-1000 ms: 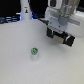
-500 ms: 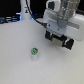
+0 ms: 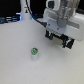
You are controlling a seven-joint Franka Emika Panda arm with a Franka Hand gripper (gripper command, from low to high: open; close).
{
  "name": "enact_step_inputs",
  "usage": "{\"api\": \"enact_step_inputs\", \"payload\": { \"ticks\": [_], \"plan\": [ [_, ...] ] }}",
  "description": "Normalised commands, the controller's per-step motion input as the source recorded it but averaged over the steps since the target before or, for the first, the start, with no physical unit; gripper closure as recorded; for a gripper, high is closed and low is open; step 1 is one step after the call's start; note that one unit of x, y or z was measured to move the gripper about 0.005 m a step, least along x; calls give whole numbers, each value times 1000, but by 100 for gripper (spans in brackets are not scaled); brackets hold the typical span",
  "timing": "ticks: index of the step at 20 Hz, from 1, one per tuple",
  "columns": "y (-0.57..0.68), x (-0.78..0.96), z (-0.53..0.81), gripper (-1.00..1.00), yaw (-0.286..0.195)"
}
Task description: Open the kcup holder, insert the kcup into the holder, and close the kcup holder
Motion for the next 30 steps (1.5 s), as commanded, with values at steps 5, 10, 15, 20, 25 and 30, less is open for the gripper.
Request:
{"api": "enact_step_inputs", "payload": {
  "ticks": [5, 10, 15, 20, 25, 30],
  "plan": [
    [-440, 108, 433, -100, -214],
    [-469, 24, 370, -100, -254],
    [-377, -57, 302, -100, -274],
    [-348, -164, 108, -100, -284],
    [-363, -269, -26, -100, -276],
    [-365, -324, -113, -100, -272]
  ]
}}
